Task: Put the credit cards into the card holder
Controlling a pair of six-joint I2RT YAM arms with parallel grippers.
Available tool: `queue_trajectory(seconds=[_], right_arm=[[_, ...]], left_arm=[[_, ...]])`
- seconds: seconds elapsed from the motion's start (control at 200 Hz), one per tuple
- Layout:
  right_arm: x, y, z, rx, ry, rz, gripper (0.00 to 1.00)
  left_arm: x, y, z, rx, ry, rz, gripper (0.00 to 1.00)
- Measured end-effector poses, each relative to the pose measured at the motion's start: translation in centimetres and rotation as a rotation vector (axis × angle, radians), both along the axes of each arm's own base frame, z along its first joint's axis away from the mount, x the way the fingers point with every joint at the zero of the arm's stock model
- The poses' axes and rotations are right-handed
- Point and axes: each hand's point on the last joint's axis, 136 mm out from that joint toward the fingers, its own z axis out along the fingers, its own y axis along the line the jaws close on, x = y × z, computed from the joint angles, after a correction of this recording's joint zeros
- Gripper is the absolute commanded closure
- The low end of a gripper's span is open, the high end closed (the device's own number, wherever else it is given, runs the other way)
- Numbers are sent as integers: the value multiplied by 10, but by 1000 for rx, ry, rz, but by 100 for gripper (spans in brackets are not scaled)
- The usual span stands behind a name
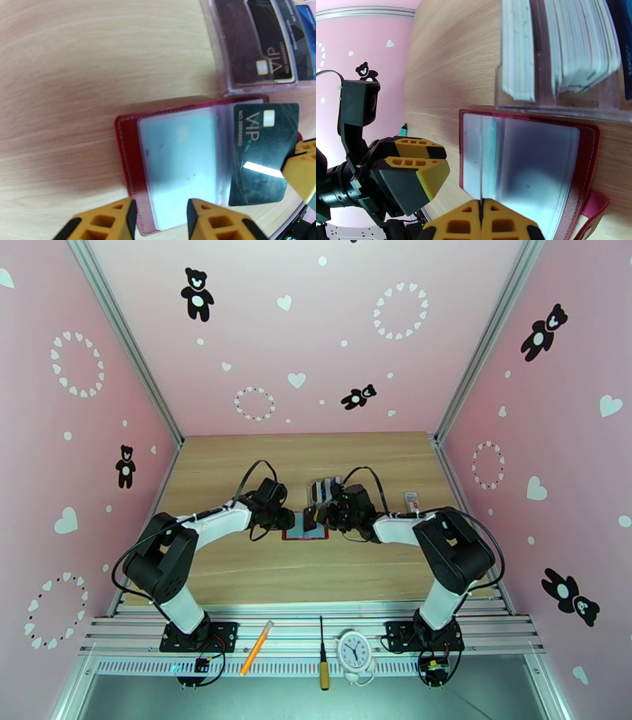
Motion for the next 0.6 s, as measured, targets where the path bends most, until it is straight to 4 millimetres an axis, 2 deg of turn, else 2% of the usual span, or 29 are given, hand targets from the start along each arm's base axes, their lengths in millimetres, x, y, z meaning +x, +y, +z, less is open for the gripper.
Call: queue_trajectory(seconds=[0.275,0.415,0.601], right_arm=[[2,1,-8,3,12,-5,100],[2,2,-12,4,15,-6,100],[3,3,-13,11,10,-2,100]], left_arm=[[-4,2,-15,20,35,0,61],[-2,1,-19,19,35,3,67],[-2,1,-24,22,40,3,69]])
